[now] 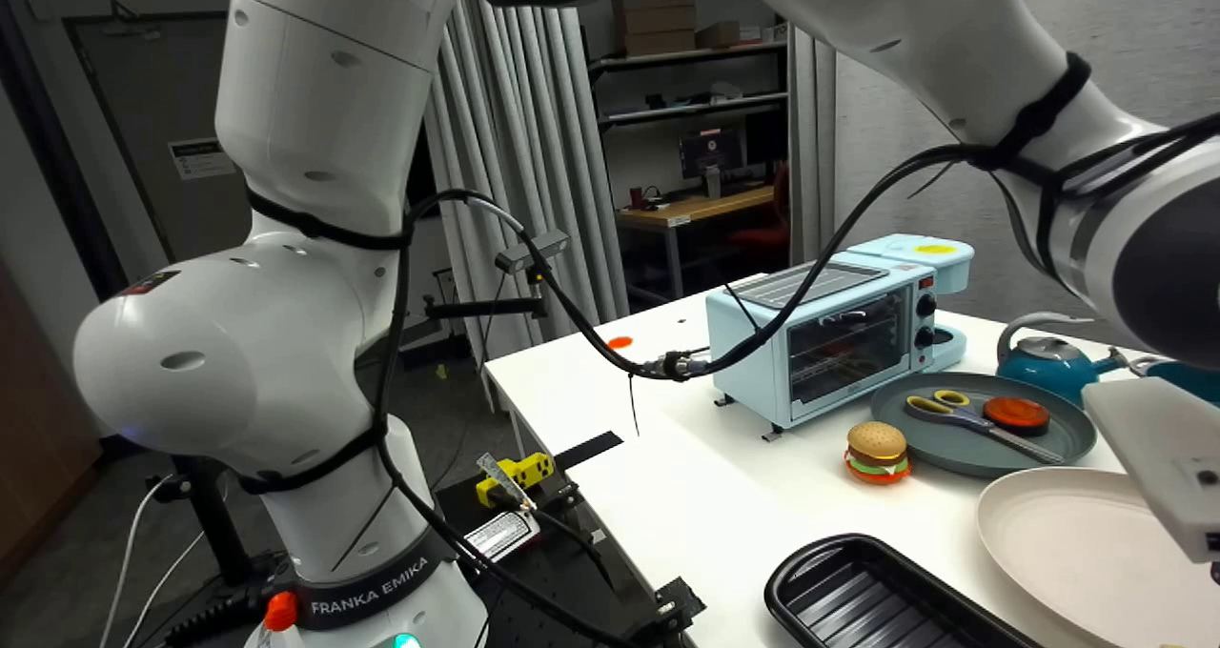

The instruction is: Remove the potato chips from the plate and put them in the green cup

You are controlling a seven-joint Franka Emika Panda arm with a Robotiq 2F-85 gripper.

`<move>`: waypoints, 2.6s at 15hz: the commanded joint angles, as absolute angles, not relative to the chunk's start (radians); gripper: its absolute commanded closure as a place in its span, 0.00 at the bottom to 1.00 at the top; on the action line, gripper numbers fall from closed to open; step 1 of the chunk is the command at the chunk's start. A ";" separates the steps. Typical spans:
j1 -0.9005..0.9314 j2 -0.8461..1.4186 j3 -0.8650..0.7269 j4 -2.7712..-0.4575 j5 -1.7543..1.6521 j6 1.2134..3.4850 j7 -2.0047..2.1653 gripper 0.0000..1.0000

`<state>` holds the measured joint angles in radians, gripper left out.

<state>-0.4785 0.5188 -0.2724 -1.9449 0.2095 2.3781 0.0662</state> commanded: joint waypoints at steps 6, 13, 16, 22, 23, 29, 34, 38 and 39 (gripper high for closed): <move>-0.496 0.514 -0.268 -1.941 0.235 2.362 0.033 0.00; -0.487 0.489 -0.267 -1.948 0.227 2.364 0.031 0.00; -0.472 0.464 -0.267 -1.954 0.214 2.371 0.027 0.00; -0.436 0.387 -0.266 -1.956 0.206 2.373 0.024 0.00; -0.429 0.372 -0.265 -1.958 0.204 2.374 0.025 0.00; -0.386 0.293 -0.264 -1.965 0.192 2.372 0.029 0.00; -0.373 0.297 -0.267 -1.939 0.198 2.374 0.044 0.00; -0.371 0.286 -0.267 -1.943 0.197 2.374 0.043 0.00; -0.371 0.286 -0.267 -1.944 0.197 2.374 0.043 0.00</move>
